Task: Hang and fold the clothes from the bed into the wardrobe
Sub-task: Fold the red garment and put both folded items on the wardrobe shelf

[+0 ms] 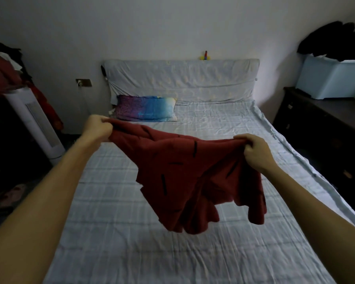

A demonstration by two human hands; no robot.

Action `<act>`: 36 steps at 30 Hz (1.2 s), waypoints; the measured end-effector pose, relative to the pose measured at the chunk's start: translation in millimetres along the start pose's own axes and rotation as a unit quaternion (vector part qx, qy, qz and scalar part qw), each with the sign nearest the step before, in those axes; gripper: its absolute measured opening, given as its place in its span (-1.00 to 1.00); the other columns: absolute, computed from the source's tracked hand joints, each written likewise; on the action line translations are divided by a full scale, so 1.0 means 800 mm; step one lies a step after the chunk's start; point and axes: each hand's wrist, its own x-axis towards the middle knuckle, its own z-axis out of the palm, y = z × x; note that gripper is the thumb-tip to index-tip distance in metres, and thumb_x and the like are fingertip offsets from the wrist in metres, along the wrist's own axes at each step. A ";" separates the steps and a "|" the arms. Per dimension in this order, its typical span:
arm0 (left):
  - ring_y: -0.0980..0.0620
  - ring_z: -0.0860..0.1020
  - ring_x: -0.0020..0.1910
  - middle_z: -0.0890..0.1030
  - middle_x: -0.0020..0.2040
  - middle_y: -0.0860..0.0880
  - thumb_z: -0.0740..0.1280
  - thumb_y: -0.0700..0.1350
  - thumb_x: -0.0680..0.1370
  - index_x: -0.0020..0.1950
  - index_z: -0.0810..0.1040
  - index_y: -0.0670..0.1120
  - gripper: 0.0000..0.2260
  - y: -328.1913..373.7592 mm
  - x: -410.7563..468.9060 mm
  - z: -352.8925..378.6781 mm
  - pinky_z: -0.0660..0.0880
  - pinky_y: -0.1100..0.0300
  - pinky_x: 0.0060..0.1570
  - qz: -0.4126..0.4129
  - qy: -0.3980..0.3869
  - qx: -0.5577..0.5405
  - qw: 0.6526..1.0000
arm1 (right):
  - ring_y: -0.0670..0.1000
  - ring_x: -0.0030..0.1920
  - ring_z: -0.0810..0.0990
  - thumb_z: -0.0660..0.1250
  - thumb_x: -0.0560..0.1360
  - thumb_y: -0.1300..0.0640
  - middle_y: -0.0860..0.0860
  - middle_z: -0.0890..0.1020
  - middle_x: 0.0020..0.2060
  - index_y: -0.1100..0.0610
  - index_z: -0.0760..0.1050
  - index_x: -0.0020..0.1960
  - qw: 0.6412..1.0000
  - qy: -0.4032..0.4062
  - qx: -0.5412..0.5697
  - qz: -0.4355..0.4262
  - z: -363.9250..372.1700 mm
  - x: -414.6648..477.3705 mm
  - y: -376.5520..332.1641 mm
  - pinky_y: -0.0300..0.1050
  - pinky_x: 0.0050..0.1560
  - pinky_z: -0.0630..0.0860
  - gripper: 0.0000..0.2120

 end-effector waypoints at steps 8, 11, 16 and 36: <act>0.16 0.54 -0.41 0.56 -0.35 0.03 0.10 -0.25 0.63 -0.03 0.48 -0.07 -0.81 0.081 -0.026 -0.007 0.54 0.30 -0.38 0.028 -0.191 -0.333 0.923 | -0.05 0.06 0.50 0.08 0.36 0.45 0.04 0.62 0.06 0.10 0.59 0.11 0.997 -0.050 -0.023 0.054 -0.007 -0.011 0.029 -0.22 0.08 0.33 -0.51; 0.14 0.55 -0.37 0.56 -0.35 0.00 0.14 -0.27 0.62 -0.06 0.48 -0.10 -0.83 0.111 -0.028 0.011 0.55 0.26 -0.29 0.087 -0.145 -0.436 0.884 | 0.02 0.14 0.52 0.09 0.34 0.44 0.05 0.61 0.13 0.12 0.55 0.18 0.994 -0.088 -0.038 0.061 -0.006 -0.014 0.038 -0.20 0.12 0.33 -0.48; 0.09 0.61 -0.33 0.62 -0.39 0.01 0.26 -0.47 0.47 0.00 0.48 -0.08 -0.70 0.157 -0.057 0.020 0.56 0.22 -0.28 0.154 -0.170 -0.395 0.890 | 0.05 0.01 0.58 0.12 0.26 0.40 0.03 0.66 -0.04 0.09 0.59 0.06 0.983 -0.166 -0.037 0.072 -0.001 -0.030 0.040 -0.16 -0.03 0.40 -0.51; -0.05 0.53 -0.42 0.48 -0.36 -0.11 0.16 -0.49 0.34 -0.10 0.53 -0.13 -0.67 0.193 -0.105 0.026 0.49 0.21 -0.36 0.166 -0.166 -0.356 0.904 | -0.19 0.21 0.51 0.54 0.34 0.25 -0.12 0.53 0.23 0.06 0.29 0.41 0.892 -0.384 0.241 -0.004 0.097 -0.067 -0.071 -0.27 0.16 0.47 -0.27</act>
